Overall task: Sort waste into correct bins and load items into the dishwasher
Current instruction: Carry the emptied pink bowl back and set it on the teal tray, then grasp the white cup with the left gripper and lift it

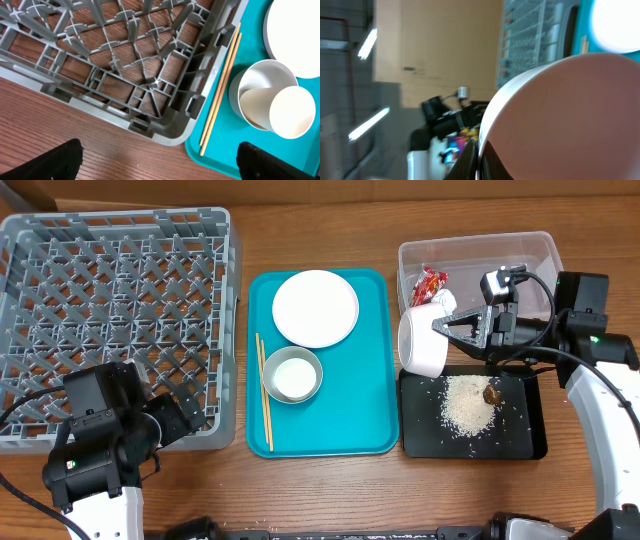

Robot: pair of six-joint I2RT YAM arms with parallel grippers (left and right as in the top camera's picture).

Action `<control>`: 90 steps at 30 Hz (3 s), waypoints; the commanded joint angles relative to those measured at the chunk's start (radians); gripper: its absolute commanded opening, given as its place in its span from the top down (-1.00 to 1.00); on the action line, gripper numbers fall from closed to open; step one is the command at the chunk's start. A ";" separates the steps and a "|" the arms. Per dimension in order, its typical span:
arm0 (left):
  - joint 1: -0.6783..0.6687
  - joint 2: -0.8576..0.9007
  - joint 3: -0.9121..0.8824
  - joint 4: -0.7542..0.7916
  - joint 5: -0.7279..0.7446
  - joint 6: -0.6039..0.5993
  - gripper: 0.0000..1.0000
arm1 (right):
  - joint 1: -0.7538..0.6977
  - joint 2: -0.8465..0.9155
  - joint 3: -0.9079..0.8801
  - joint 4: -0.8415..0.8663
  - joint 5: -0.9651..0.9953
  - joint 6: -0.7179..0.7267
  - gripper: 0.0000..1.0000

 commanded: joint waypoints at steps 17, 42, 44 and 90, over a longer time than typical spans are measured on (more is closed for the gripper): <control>0.005 -0.002 0.021 0.004 0.004 -0.010 -1.00 | 0.595 -0.001 0.021 -0.003 1.204 -0.352 0.92; 0.005 -0.002 0.021 0.003 0.004 -0.010 -1.00 | 0.789 0.258 0.085 0.090 1.226 -0.406 0.17; 0.005 -0.002 0.021 0.003 0.004 -0.010 -1.00 | 0.787 0.230 0.174 0.011 1.226 -0.404 0.16; -0.023 -0.002 0.021 0.036 0.176 0.071 -1.00 | 0.670 0.304 0.481 -0.219 1.183 -0.030 0.92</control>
